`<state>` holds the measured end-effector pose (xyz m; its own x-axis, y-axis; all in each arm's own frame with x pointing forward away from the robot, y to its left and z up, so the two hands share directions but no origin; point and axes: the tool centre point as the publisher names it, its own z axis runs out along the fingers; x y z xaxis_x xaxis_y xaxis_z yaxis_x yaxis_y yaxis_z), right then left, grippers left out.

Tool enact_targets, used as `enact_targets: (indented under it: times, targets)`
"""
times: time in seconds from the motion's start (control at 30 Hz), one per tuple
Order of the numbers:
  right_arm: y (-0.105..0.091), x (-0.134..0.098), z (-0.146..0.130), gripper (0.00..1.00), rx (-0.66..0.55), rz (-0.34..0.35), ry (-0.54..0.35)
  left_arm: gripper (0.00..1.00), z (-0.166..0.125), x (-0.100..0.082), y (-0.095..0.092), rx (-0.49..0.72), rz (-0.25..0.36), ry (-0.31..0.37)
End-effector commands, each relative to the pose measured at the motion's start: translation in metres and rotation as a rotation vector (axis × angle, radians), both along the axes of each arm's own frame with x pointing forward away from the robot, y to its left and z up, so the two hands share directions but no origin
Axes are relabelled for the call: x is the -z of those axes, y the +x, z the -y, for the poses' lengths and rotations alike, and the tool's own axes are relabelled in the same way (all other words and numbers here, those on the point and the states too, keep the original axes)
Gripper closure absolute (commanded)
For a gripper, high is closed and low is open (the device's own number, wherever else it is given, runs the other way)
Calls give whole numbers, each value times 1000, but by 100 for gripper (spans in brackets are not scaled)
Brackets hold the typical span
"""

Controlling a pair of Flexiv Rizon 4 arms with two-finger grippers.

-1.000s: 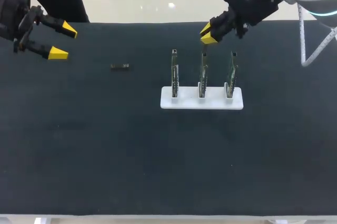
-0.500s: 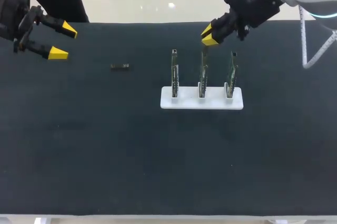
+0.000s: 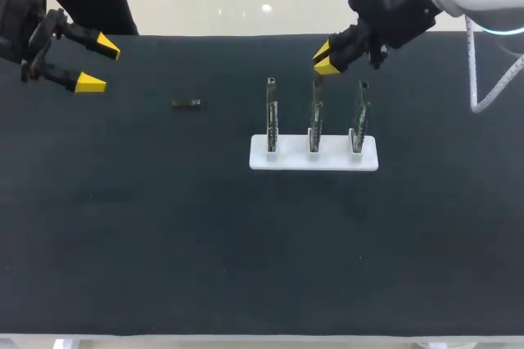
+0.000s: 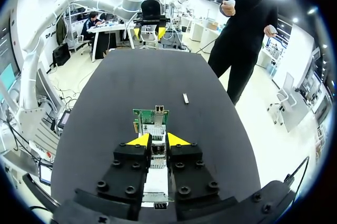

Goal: Pick up the optical module with the left hand, and insert it into the network port with the right hand.

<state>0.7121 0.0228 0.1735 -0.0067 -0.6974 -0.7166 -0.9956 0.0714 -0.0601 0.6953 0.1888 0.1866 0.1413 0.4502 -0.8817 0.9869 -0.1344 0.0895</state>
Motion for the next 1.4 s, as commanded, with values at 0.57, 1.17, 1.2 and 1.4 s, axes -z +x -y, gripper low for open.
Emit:
enact_targets:
  times: [0.57,1.17,1.2,1.4]
  targets:
    - [5,5,-3,100,-3,11,25,0,0,0,1,2,0,2]
    - [8,-16,-7,100,12,4,-15,0,0,0,1,2,0,2]
    - [9,-15,-7,100,11,4,-15,0,0,0,1,2,0,2]
    - [12,-9,-7,100,2,6,-9,0,0,0,1,2,0,2]
